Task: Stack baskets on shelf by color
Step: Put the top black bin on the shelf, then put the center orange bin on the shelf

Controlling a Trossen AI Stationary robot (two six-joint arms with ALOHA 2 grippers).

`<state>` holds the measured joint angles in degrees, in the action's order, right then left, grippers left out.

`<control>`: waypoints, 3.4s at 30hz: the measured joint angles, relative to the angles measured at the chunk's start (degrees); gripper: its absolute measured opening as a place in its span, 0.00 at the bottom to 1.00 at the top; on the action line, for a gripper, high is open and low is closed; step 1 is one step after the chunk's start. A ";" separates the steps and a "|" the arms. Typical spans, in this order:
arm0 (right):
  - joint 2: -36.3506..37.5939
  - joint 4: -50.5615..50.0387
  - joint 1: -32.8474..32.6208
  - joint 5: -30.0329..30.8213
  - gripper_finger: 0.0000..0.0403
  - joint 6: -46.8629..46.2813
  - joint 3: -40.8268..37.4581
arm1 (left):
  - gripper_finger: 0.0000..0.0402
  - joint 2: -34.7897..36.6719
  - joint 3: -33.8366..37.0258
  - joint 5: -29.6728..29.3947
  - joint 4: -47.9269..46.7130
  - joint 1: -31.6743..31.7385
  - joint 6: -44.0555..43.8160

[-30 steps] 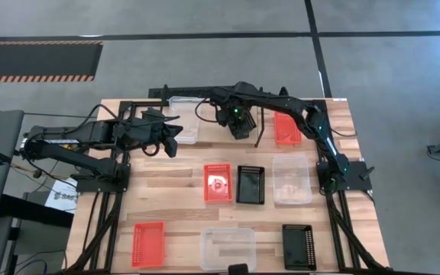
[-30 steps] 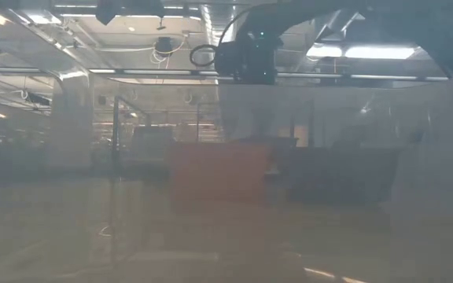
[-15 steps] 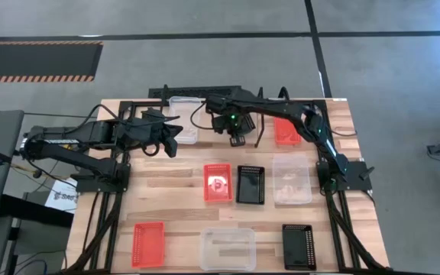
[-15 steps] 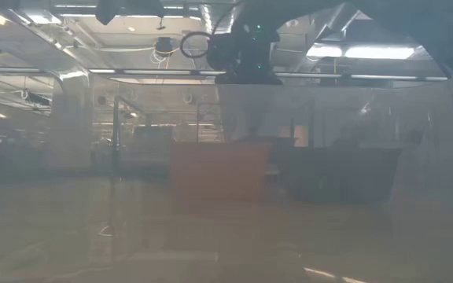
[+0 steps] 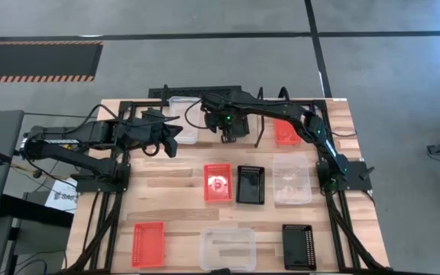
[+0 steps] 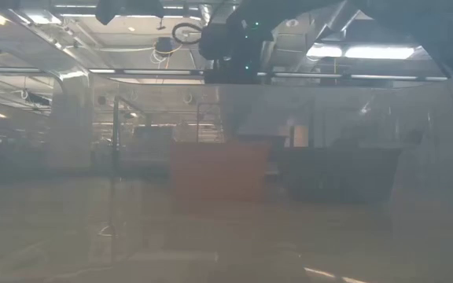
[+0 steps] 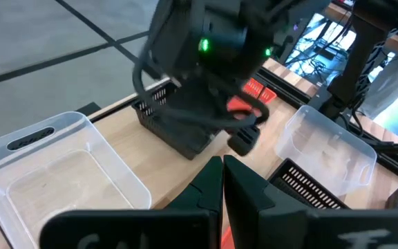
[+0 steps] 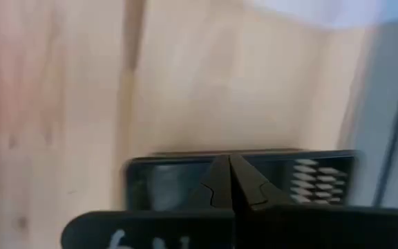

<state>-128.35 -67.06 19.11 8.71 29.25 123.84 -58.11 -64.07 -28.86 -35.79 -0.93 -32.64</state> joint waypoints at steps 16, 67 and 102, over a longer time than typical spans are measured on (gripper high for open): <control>-0.43 3.18 6.66 -10.40 0.00 2.55 3.92 | 0.00 0.00 -0.02 0.00 0.04 0.00 -0.07; -0.35 8.51 9.59 -16.16 0.00 -4.84 -4.60 | 0.00 0.00 -0.04 0.02 0.07 0.00 -1.05; 8.04 -22.93 -12.95 -2.07 0.00 -24.23 9.81 | 0.00 -1.69 -0.09 2.91 -13.44 -5.55 -16.59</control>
<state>-120.32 -89.99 6.16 6.65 5.02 133.65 -59.80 -64.16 -25.95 -49.23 -6.48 -49.23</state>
